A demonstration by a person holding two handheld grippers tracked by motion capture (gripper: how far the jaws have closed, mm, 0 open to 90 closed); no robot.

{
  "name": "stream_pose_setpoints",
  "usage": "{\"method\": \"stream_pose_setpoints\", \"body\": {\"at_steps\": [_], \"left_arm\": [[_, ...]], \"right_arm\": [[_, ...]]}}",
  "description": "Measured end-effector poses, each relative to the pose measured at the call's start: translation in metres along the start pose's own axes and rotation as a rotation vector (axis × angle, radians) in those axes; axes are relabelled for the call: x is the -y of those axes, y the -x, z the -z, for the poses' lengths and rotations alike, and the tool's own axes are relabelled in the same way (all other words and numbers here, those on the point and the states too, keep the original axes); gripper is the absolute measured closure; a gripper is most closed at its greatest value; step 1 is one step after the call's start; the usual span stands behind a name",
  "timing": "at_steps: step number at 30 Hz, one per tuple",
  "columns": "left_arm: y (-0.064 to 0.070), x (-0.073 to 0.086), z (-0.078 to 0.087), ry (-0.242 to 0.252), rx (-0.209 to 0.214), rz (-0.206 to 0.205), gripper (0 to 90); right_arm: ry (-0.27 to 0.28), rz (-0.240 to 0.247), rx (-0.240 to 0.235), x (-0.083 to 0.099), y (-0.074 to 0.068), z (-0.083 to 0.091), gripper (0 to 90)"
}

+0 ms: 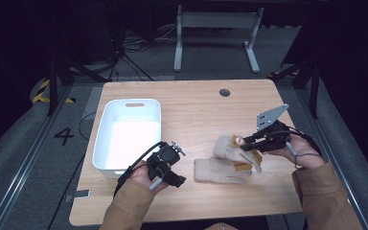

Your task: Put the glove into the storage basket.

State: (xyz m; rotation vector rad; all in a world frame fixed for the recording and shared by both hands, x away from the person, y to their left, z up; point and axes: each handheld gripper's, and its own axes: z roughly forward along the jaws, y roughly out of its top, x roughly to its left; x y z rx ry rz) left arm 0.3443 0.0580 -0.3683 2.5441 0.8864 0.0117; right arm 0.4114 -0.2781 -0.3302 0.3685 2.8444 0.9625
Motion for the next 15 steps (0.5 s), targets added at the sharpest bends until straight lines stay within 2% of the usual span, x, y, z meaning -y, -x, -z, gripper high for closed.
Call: {"method": "stream_pose_setpoints", "body": {"at_steps": [5, 15], "left_arm": [[-0.001, 0.004, 0.002, 0.003, -0.003, 0.013, 31.5], [-0.001, 0.004, 0.001, 0.002, -0.002, 0.012, 31.4]], "right_arm": [[0.007, 0.027, -0.030, -0.007, -0.003, -0.006, 74.8], [0.012, 0.093, -0.068, -0.014, -0.008, -0.020, 74.6]]}}
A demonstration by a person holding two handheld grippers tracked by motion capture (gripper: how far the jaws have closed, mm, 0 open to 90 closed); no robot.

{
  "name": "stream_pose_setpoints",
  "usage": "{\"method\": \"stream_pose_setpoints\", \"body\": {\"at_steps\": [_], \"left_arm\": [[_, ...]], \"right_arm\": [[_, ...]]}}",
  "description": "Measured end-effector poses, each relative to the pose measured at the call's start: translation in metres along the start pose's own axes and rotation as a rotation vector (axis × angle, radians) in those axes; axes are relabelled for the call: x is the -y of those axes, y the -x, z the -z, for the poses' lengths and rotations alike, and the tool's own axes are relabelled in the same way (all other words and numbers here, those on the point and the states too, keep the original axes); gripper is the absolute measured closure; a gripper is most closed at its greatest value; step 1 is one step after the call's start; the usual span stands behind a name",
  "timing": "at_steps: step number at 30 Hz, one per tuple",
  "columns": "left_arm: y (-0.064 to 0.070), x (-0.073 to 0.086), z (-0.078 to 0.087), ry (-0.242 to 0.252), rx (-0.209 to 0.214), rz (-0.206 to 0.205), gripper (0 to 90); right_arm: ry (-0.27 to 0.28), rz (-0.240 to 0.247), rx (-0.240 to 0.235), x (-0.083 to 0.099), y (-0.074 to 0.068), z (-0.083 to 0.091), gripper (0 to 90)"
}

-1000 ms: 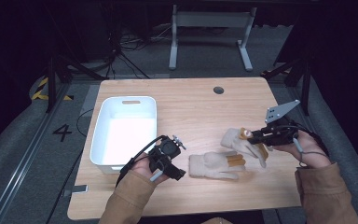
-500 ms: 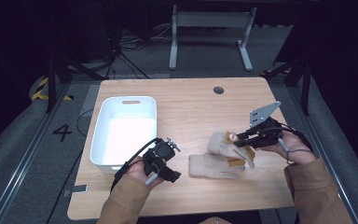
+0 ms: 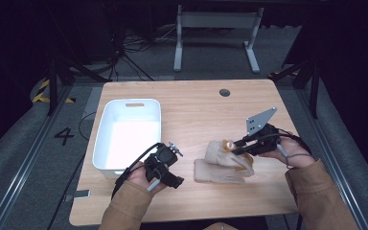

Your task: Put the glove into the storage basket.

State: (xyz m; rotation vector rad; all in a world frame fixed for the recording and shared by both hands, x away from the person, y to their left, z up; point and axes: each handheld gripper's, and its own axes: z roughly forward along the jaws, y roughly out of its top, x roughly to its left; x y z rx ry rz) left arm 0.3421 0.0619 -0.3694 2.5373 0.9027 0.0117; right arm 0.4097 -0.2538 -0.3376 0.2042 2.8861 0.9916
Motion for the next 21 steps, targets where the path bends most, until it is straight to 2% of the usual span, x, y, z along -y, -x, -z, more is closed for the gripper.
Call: {"method": "stream_pose_setpoints", "body": {"at_steps": [5, 7, 10, 15, 21], "left_arm": [[0.000, 0.000, -0.001, -0.004, -0.001, -0.001, 31.4], [0.000, 0.000, 0.000, -0.003, 0.000, -0.001, 31.4], [0.000, 0.000, 0.000, -0.002, -0.001, -0.001, 31.4], [-0.001, 0.000, -0.001, -0.005, 0.002, -0.002, 31.4], [-0.001, 0.000, -0.002, -0.008, 0.000, -0.003, 31.4]], "right_arm": [[-0.004, 0.044, -0.028, -0.004, -0.006, -0.007, 74.5], [-0.006, 0.072, -0.056, -0.007, -0.010, -0.014, 74.5], [-0.008, 0.083, -0.077, -0.008, -0.012, -0.018, 74.4], [-0.024, 0.089, -0.077, -0.010, -0.014, -0.024, 74.2], [-0.024, 0.114, -0.100, -0.012, -0.017, -0.029, 74.1]]}}
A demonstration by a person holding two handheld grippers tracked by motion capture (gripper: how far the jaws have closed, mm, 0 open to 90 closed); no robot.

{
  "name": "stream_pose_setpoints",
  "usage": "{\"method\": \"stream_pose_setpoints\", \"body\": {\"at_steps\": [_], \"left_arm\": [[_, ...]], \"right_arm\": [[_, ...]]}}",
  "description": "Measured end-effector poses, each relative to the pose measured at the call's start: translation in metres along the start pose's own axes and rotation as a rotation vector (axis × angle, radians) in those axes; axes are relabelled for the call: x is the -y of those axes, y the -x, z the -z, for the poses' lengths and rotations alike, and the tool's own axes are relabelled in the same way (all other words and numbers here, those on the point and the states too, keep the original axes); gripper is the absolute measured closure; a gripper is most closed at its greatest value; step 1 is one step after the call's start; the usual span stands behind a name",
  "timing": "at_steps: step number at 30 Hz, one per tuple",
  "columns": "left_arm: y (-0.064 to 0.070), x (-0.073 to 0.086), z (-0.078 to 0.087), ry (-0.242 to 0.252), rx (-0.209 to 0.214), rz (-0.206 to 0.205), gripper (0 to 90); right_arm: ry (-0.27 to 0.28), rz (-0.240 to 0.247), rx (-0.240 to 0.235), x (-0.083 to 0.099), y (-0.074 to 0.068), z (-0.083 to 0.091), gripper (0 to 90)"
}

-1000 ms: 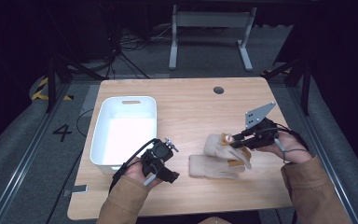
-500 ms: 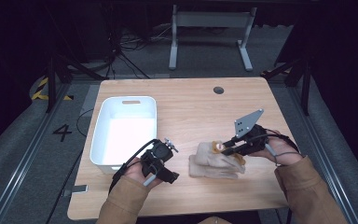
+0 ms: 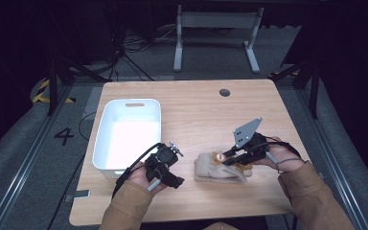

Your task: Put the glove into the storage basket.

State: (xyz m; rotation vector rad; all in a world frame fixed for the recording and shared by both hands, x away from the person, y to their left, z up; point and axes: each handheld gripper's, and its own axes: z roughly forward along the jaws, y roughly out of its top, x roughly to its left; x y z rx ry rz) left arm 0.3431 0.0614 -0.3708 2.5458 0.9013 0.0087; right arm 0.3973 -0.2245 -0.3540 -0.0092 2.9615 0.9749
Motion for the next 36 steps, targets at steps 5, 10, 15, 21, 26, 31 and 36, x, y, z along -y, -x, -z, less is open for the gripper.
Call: {"method": "stream_pose_setpoints", "body": {"at_steps": [5, 10, 15, 21, 26, 31, 36], "left_arm": [[0.000, 0.000, 0.000, 0.002, 0.003, 0.001, 31.7], [0.000, 0.000, 0.000, 0.000, -0.001, 0.001, 31.6], [0.001, -0.001, 0.001, 0.010, -0.004, -0.001, 32.2], [0.001, -0.001, -0.001, 0.003, -0.004, -0.003, 32.1], [0.001, -0.001, -0.001, 0.000, -0.003, -0.005, 32.0], [0.002, -0.002, -0.002, 0.002, -0.003, -0.006, 32.0], [0.003, -0.003, -0.003, -0.001, 0.001, -0.013, 32.0]], "right_arm": [[-0.011, 0.021, -0.019, -0.002, -0.003, -0.005, 74.1], [-0.034, 0.008, -0.019, 0.002, 0.001, -0.009, 73.5], [-0.074, -0.007, -0.001, 0.008, 0.005, -0.009, 72.8], [-0.101, -0.012, 0.013, 0.012, 0.008, -0.013, 72.4], [-0.122, -0.026, 0.013, 0.018, 0.013, -0.016, 72.1], [-0.144, -0.049, 0.007, 0.025, 0.019, -0.025, 71.1], [-0.185, -0.045, 0.011, 0.029, 0.020, -0.034, 63.6]]}}
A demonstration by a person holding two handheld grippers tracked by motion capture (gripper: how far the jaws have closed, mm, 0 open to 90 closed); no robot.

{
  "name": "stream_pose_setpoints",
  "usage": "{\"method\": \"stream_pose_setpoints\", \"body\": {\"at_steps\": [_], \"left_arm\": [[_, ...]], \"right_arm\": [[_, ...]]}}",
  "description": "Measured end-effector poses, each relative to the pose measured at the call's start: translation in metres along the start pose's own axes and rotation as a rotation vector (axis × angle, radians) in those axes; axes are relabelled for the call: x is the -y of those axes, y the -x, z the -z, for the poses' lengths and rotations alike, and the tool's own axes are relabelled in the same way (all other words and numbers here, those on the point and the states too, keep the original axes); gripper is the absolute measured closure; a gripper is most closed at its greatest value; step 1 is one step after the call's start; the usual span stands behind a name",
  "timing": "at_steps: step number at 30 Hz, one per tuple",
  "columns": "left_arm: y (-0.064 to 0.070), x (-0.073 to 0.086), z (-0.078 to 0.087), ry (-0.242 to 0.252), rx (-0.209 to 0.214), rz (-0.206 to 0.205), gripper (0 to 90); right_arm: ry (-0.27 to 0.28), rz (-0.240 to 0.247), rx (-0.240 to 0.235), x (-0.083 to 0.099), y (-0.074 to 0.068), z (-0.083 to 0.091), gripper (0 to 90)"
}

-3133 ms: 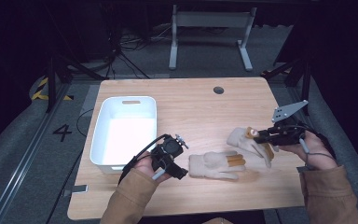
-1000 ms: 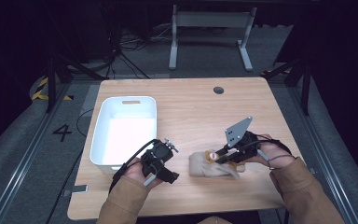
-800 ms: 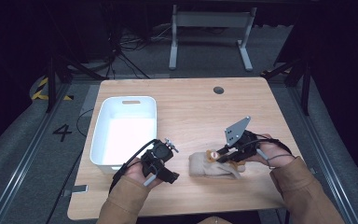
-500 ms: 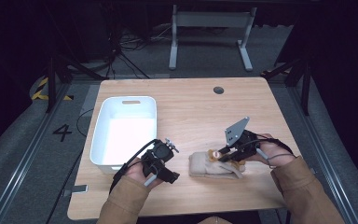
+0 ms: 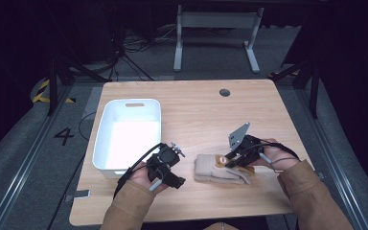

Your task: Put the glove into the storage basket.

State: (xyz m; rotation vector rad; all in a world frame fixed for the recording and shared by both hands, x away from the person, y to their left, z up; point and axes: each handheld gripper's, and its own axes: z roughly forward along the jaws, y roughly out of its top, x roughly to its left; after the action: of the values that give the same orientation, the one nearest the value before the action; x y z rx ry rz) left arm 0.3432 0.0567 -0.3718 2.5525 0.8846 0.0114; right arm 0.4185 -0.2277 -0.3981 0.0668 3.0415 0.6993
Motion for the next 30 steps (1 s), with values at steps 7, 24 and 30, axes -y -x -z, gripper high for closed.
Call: {"method": "stream_pose_setpoints", "body": {"at_steps": [7, 24, 30], "left_arm": [[0.000, -0.006, -0.001, 0.012, 0.015, -0.011, 30.0], [0.001, -0.026, 0.005, 0.129, 0.043, -0.064, 11.7], [0.000, -0.035, 0.004, 0.161, 0.064, -0.068, 8.0]], "right_arm": [[0.068, -0.023, 0.031, 0.005, -0.004, 0.011, 40.4], [0.334, -0.266, 0.242, 0.035, -0.014, 0.067, 33.7], [0.388, -0.374, 0.310, 0.049, -0.016, 0.080, 31.3]]}}
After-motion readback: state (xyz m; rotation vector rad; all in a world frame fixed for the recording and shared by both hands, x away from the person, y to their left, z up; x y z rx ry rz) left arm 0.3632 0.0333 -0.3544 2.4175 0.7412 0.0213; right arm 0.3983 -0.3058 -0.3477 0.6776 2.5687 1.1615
